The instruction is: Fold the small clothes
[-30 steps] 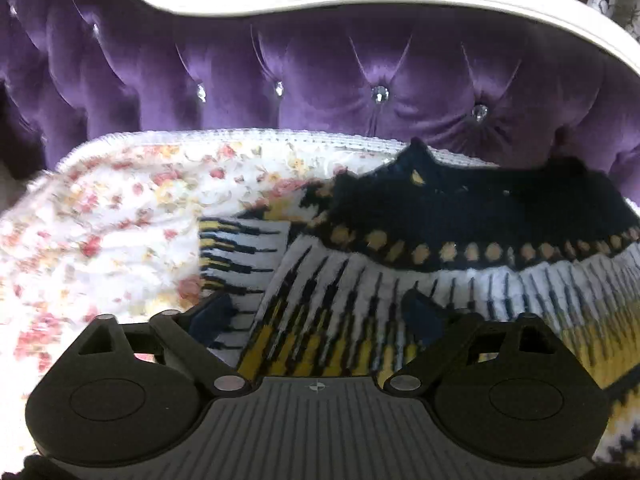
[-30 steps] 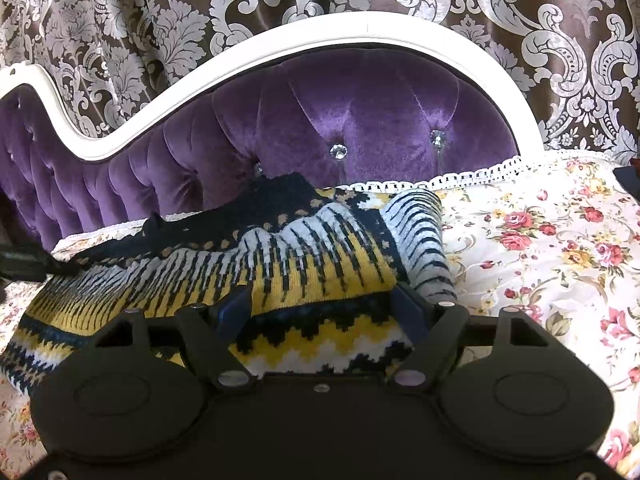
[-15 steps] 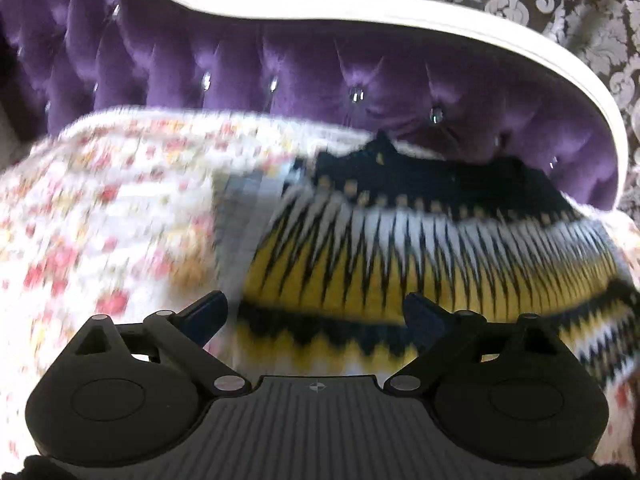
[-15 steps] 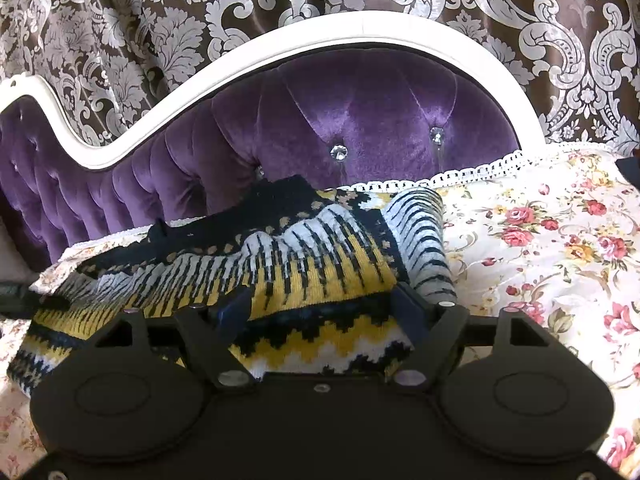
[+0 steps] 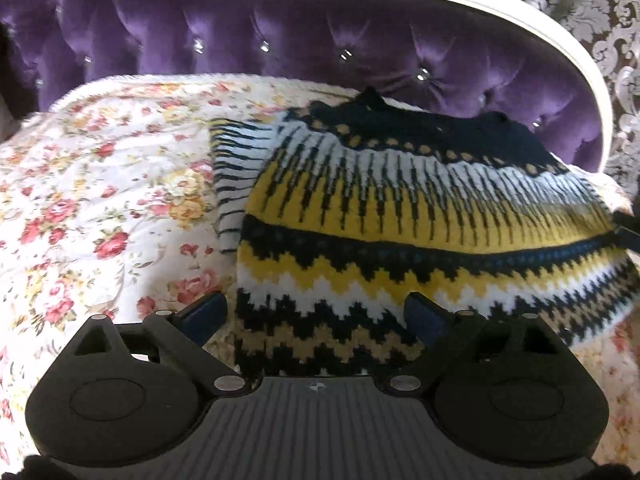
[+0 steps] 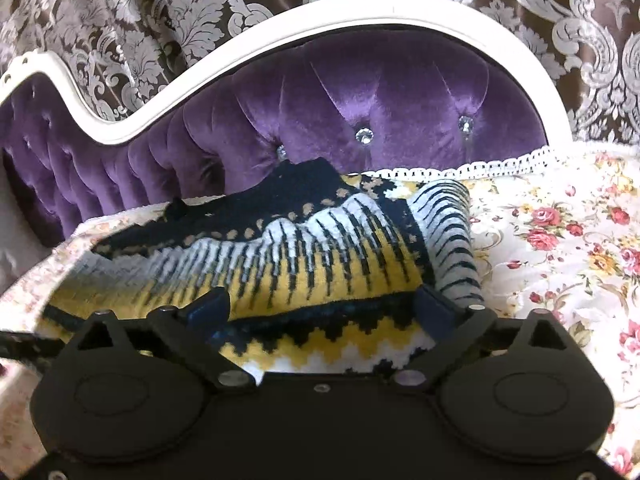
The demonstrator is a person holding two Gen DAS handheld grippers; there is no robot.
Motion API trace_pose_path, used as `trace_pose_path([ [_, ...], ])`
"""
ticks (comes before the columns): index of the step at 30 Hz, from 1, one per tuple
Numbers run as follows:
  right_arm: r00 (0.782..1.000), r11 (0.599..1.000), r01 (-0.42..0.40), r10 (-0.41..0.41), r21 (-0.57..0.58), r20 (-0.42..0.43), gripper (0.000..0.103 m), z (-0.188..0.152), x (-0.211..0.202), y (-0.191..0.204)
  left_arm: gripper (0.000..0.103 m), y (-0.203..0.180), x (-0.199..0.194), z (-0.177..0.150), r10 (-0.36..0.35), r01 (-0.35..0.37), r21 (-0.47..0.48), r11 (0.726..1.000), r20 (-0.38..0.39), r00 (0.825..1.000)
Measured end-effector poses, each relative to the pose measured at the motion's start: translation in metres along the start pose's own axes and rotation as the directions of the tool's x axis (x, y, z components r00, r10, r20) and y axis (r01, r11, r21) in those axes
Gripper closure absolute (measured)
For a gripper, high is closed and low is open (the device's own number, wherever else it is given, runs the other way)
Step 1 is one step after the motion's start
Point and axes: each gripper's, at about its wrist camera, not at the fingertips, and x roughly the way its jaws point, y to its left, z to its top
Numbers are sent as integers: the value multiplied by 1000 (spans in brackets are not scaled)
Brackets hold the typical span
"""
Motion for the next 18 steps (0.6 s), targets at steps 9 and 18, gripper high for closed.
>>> trace_pose_path([
  [9,999,972,38,-45,233,24,1,25,-25,-49,7,12,2,6,-52,50,-79,996,-32,998],
  [18,992,901,-124,128,416,17,0,0,-1,-74,7,2,8,4,1,-2,-8,1000,-38,999],
])
